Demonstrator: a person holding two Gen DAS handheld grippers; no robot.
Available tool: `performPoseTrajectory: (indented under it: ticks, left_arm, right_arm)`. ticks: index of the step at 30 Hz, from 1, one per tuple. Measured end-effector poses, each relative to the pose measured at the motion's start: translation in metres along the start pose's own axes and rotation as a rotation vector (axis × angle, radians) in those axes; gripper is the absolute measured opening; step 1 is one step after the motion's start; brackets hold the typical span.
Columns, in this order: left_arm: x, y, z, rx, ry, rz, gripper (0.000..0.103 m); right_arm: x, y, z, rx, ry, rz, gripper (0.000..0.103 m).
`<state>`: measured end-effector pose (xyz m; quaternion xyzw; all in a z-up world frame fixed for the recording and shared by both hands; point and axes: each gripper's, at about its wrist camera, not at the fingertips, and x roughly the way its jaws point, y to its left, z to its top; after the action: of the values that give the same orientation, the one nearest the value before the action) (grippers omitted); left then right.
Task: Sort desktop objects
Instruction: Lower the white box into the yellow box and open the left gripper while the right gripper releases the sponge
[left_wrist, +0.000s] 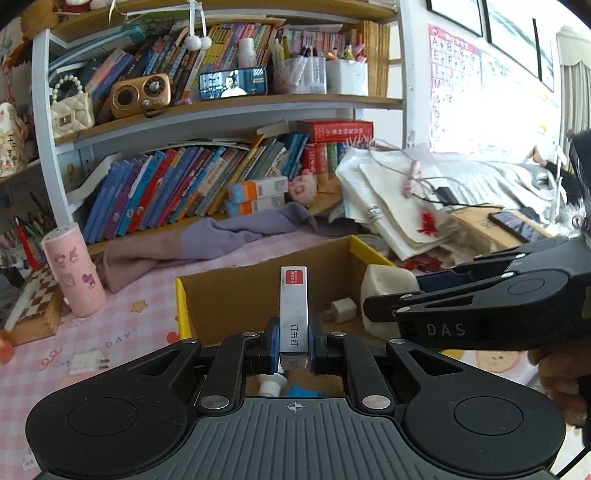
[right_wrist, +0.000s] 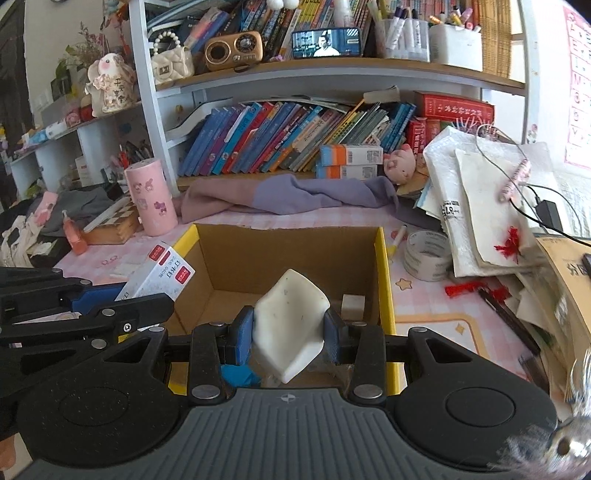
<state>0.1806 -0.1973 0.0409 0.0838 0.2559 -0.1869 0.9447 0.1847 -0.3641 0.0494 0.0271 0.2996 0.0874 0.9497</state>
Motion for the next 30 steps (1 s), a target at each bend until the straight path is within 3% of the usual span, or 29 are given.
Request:
performPoseTrajectory:
  ticks: [14, 23, 30]
  left_arm:
    - [0.061, 0.005, -0.009, 0.042, 0.185, 0.012, 0.013]
    - [0.086, 0.005, -0.015, 0.028, 0.314, -0.004, 0.013]
    - [0.088, 0.01, -0.017, -0.025, 0.33, -0.019, 0.013]
  right_arm:
    - [0.079, -0.015, 0.028, -0.076, 0.154, 0.037, 0.036]
    - [0.141, -0.009, 0.033, -0.16, 0.346, 0.061, 0.036]
    - [0.157, -0.001, 0.03, -0.216, 0.436, 0.077, 0.036]
